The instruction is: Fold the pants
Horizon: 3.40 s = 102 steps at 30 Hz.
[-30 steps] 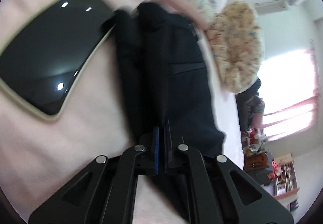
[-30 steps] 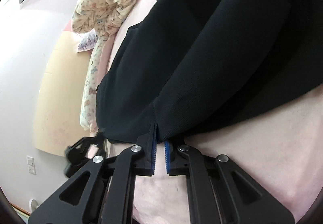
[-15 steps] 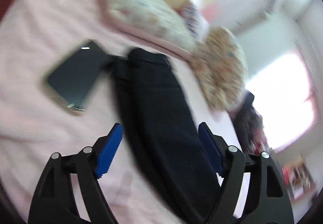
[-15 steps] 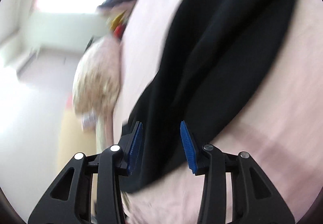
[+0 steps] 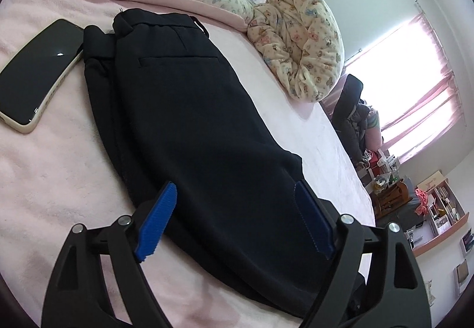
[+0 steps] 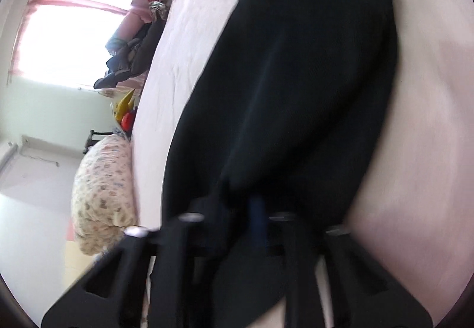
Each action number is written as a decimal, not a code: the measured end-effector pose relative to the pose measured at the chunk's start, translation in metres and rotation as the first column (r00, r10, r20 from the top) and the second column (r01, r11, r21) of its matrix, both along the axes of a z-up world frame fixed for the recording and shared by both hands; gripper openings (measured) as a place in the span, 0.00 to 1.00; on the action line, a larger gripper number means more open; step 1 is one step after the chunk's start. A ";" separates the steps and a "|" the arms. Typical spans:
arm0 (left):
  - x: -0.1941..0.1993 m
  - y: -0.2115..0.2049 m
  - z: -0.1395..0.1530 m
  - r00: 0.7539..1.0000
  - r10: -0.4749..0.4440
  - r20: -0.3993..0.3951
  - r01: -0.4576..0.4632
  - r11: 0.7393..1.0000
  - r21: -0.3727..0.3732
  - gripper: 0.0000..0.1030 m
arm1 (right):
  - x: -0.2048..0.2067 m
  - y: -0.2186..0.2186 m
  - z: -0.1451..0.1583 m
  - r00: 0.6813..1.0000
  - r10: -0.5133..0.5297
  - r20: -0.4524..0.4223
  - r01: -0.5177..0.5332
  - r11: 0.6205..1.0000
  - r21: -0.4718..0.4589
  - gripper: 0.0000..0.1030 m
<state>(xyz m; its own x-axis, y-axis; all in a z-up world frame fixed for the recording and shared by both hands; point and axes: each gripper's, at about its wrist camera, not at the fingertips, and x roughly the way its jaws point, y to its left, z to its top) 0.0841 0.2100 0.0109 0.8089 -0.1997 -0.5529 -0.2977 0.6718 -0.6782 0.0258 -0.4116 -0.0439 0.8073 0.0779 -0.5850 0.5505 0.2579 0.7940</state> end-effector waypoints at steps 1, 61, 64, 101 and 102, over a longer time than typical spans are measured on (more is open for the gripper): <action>0.002 -0.001 -0.001 1.000 -0.001 -0.005 0.001 1.000 0.002 0.80 | 0.002 -0.002 0.002 1.000 0.003 0.010 -0.003 1.000 -0.005 0.06; -0.016 -0.010 0.005 0.995 -0.021 0.093 0.018 0.999 0.027 0.89 | -0.085 -0.108 0.045 0.982 -0.176 0.065 0.187 0.940 -0.284 0.06; -0.016 -0.005 0.007 0.995 -0.019 0.097 0.017 1.000 0.019 0.89 | -0.082 -0.117 0.001 0.980 -0.172 -0.097 0.152 0.972 -0.180 0.07; 0.028 0.113 -0.031 0.979 -0.204 0.028 0.197 0.887 -0.418 0.82 | 0.068 0.344 0.027 0.351 0.899 0.261 -0.933 0.358 0.021 0.29; 0.029 0.111 -0.032 0.979 -0.202 -0.010 0.182 0.901 -0.394 0.82 | 0.067 0.338 0.028 0.361 0.895 0.261 -0.929 0.369 0.019 0.31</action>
<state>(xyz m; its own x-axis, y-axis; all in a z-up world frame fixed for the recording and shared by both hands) 0.1136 0.3209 -0.0207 0.7067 -0.5558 -0.4379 -0.2298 0.4051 -0.8849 0.0930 -0.0738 -0.0164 0.2656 0.8972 -0.3527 -0.1041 0.3904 0.9147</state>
